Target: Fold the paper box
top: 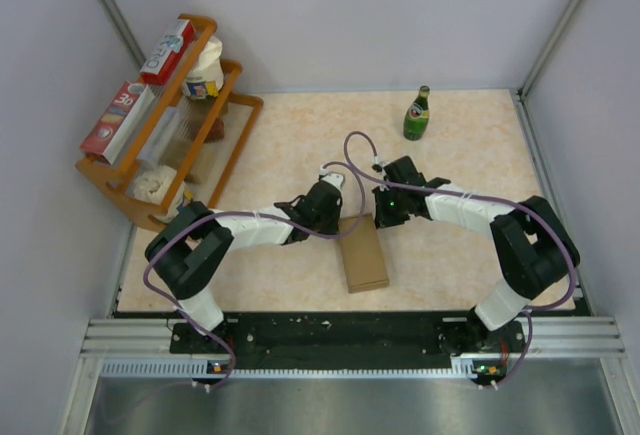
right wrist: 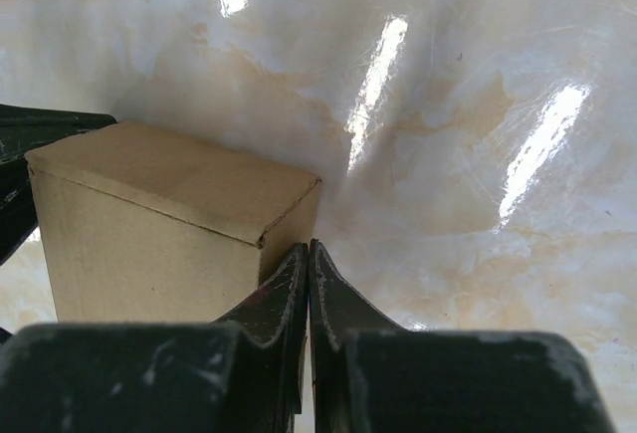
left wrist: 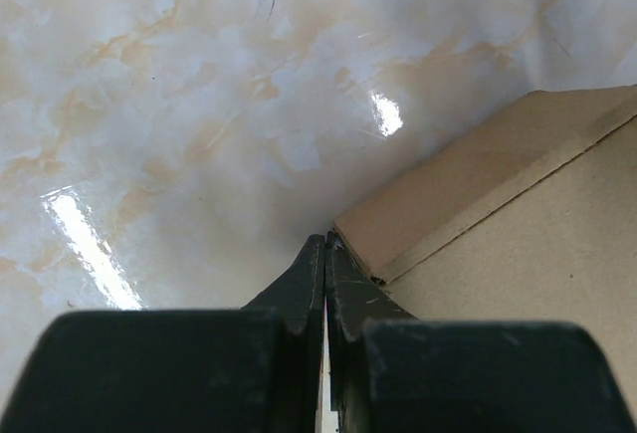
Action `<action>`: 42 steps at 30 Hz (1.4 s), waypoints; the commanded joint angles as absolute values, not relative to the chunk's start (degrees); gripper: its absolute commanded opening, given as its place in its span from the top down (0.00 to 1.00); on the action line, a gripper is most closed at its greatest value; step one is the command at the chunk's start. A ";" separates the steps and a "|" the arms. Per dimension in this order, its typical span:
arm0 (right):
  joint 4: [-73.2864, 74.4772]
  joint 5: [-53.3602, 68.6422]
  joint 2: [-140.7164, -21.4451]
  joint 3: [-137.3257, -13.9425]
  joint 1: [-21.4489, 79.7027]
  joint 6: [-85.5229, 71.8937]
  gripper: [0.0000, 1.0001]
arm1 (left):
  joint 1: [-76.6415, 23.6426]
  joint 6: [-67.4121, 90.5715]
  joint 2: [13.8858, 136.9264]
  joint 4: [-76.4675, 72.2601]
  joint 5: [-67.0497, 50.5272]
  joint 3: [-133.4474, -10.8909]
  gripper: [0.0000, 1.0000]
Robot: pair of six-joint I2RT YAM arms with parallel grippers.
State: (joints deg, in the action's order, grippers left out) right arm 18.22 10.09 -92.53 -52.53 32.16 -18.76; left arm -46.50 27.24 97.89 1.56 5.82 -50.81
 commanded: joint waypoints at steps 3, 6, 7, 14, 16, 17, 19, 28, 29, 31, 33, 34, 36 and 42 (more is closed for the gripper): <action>12.39 16.96 -93.52 -52.91 32.17 -21.44 1.00 | -47.02 29.71 98.61 -5.01 0.35 -53.09 1.00; 12.48 16.09 -93.25 -52.56 32.17 -21.71 1.00 | -47.02 29.71 98.53 -4.75 0.87 -52.74 1.00; 12.65 14.95 -92.99 -52.38 32.08 -21.71 1.00 | -47.11 29.62 98.00 -4.66 1.40 -52.04 1.00; 14.15 6.51 -86.67 -47.38 27.34 -23.55 1.00 | -46.06 29.71 90.63 -1.33 7.73 -46.24 1.00; 15.29 4.40 -83.60 -45.97 25.85 -23.64 1.00 | -45.62 29.88 88.08 -0.26 9.31 -44.57 0.95; 15.81 3.35 -81.84 -45.44 25.14 -23.73 1.00 | -45.44 29.88 86.33 1.39 9.93 -43.52 0.88; 16.61 1.24 -78.42 -44.39 24.35 -23.99 1.00 | -45.18 29.62 82.11 0.97 10.20 -40.62 0.80; 16.52 -10.36 -63.83 -40.52 24.26 -26.18 0.54 | -44.30 29.62 65.84 9.55 14.84 -37.78 0.40; 16.44 -11.15 -62.42 -40.08 24.34 -26.45 0.49 | -44.30 29.71 65.05 11.84 16.42 -38.66 0.36; 15.91 -12.74 -58.90 -38.94 24.35 -26.46 0.39 | -44.21 29.79 62.68 16.07 19.67 -39.99 0.29; 15.21 -14.06 -54.95 -37.45 24.26 -26.11 0.28 | -44.21 29.71 60.04 18.44 22.22 -40.08 0.22; 14.77 -14.06 -53.45 -36.75 24.26 -25.41 0.23 | -44.21 29.62 58.64 18.89 23.37 -39.99 0.21; 13.89 -13.80 -50.81 -35.34 24.34 -23.04 0.15 | -44.30 29.71 55.47 20.56 26.44 -39.64 0.19; 9.33 -5.73 -44.48 -27.96 24.26 -20.21 0.01 | -44.21 28.74 49.49 24.17 31.72 -39.46 0.16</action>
State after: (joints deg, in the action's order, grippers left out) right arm 13.74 -10.57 -47.77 -31.73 24.58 -22.20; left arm -44.56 29.76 52.73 20.64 25.76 -37.82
